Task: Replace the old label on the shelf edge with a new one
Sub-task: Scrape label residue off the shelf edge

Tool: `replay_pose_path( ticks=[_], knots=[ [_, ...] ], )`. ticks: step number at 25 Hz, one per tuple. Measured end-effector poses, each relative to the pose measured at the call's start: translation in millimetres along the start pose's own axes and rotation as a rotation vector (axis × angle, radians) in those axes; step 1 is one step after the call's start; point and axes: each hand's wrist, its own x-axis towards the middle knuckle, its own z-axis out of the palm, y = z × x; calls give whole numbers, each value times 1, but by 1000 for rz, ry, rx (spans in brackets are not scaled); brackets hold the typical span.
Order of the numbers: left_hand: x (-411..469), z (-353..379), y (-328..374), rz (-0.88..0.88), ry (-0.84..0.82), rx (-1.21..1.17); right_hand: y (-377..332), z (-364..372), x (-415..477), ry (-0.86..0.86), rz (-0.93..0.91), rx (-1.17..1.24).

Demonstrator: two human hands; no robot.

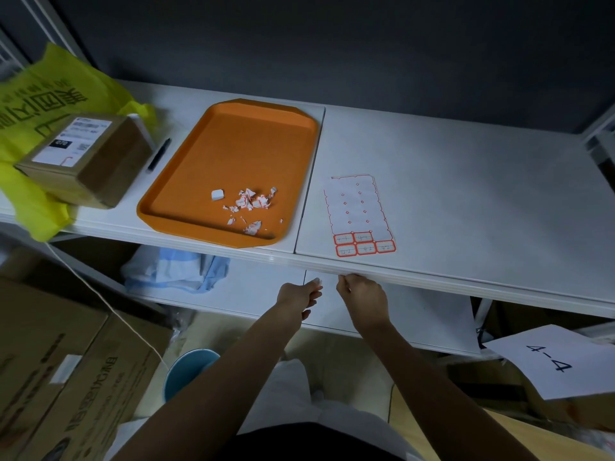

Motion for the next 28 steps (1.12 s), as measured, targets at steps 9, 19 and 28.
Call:
replay_pose_path(
  ticks=[9,19,28],
  knots=[
    [-3,-10,1,-2,6,-34,-5,5,-2,126,3,37],
    [-2,-22,3,-2,0,-67,-8,-1,-4,223,-44,106],
    [-3,-33,6,6,-27,-70,-9,-1,-8,268,-67,125]
  ],
)
